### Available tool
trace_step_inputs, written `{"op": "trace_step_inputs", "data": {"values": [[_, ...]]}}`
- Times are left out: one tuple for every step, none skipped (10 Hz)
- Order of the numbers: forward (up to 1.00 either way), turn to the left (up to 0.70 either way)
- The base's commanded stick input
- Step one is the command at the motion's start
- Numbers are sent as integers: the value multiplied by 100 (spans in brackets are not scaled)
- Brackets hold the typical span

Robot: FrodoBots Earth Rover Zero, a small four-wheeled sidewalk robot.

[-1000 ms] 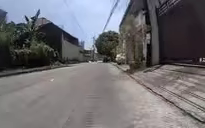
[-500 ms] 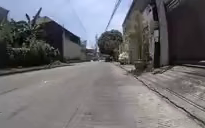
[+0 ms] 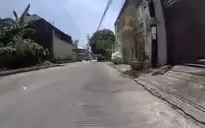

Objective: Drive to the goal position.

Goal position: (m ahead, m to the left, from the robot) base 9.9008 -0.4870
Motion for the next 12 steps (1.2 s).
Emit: {"op": "trace_step_inputs", "data": {"values": [[100, 0], [100, 0], [100, 0], [100, 0], [100, 0], [100, 0], [100, 0], [100, 0], [100, 0], [100, 0], [100, 0], [100, 0]]}}
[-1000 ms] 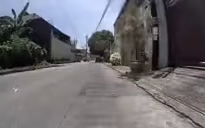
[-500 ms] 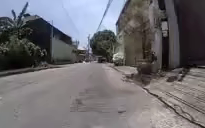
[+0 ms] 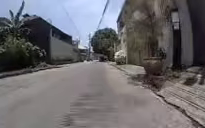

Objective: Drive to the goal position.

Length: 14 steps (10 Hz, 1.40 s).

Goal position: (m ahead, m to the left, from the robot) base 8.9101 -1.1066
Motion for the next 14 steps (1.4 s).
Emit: {"op": "trace_step_inputs", "data": {"values": [[100, 0], [100, 0], [100, 0], [100, 0], [100, 0], [100, 0], [100, 0], [100, 0], [100, 0], [100, 0], [100, 0], [100, 0], [100, 0], [100, 0]]}}
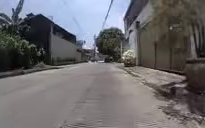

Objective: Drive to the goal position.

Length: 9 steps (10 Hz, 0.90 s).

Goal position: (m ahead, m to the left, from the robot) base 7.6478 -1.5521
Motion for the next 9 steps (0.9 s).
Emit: {"op": "trace_step_inputs", "data": {"values": [[100, 0], [100, 0], [100, 0], [100, 0], [100, 0], [100, 0], [100, 0], [100, 0], [100, 0]]}}
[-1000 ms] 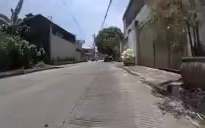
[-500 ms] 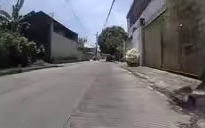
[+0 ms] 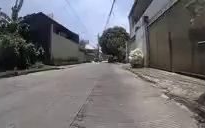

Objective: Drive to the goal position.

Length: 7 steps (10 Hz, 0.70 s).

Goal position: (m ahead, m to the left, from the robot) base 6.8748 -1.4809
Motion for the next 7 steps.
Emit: {"op": "trace_step_inputs", "data": {"values": [[100, 0], [100, 0], [100, 0], [100, 0], [100, 0], [100, 0], [100, 0]]}}
